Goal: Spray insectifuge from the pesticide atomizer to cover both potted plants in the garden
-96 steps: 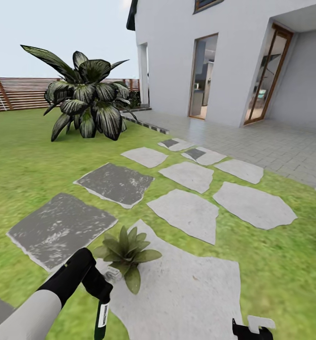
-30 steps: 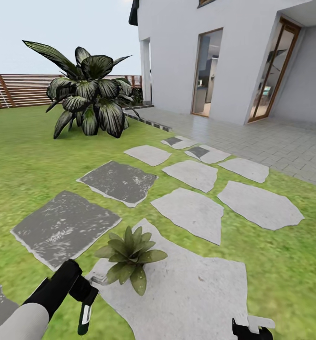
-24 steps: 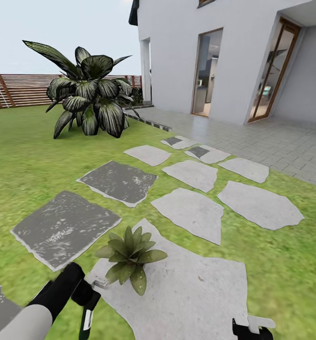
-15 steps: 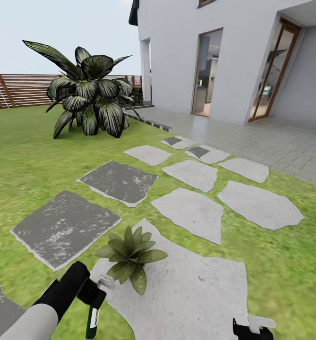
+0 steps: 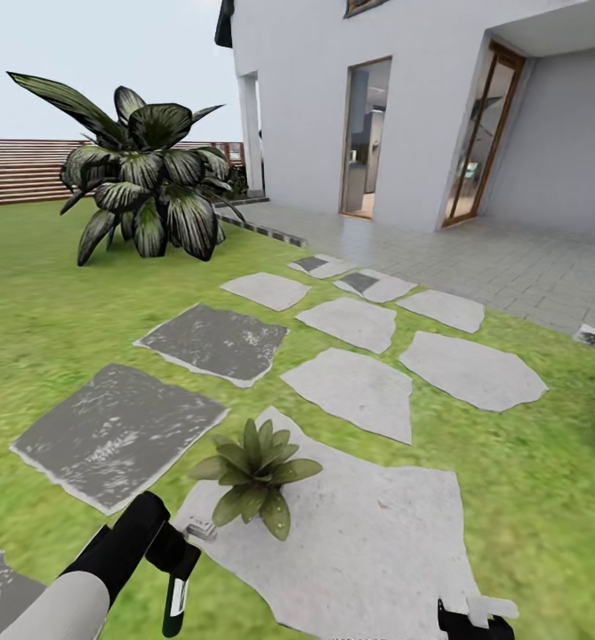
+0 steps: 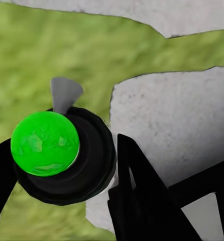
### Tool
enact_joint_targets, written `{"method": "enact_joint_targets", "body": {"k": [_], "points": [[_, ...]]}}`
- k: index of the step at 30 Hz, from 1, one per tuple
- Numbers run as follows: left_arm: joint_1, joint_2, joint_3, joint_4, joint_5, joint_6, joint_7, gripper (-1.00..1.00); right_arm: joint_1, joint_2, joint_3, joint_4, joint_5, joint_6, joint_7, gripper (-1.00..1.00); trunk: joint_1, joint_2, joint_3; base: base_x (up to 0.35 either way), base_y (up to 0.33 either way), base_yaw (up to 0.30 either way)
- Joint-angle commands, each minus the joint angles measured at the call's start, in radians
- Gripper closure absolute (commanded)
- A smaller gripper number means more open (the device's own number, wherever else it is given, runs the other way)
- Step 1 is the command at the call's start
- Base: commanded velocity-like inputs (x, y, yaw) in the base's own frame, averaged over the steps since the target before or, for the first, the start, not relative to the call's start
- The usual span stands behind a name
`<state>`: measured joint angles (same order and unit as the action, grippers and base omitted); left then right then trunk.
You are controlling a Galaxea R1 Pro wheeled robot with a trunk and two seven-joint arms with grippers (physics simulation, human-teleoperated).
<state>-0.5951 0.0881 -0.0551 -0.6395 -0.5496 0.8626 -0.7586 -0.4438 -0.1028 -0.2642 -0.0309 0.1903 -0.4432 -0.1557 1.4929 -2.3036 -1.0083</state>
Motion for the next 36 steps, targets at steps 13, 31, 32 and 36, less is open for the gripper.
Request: {"method": "enact_joint_targets", "body": {"k": [13,31,32,36], "points": [[0.000,-0.001,-0.008,0.004,-0.015,0.001,-0.010,1.00,-0.001,0.000,-0.006,0.001,0.011,-0.003,-0.005,-1.00,0.000,0.000,-0.001,-0.080,0.300,-0.136],[-0.009,0.009,-0.067,0.012,-0.019,0.056,-0.089,1.00,-0.001,0.000,-0.007,0.000,0.010,-0.003,-0.007,-1.00,0.000,0.000,-0.001,0.085,0.098,-0.271],[-0.008,0.012,-0.093,0.012,-0.024,0.061,-0.109,1.00,-0.001,0.000,-0.007,0.000,0.010,-0.003,-0.007,-1.00,0.000,0.000,-0.001,0.000,0.000,-0.199],[-0.005,0.037,-0.124,0.011,-0.033,0.065,-0.131,1.00,-0.001,-0.002,-0.007,0.001,0.011,-0.003,-0.005,-1.00,0.000,0.000,-0.001,-0.030,0.014,-0.056]]}}
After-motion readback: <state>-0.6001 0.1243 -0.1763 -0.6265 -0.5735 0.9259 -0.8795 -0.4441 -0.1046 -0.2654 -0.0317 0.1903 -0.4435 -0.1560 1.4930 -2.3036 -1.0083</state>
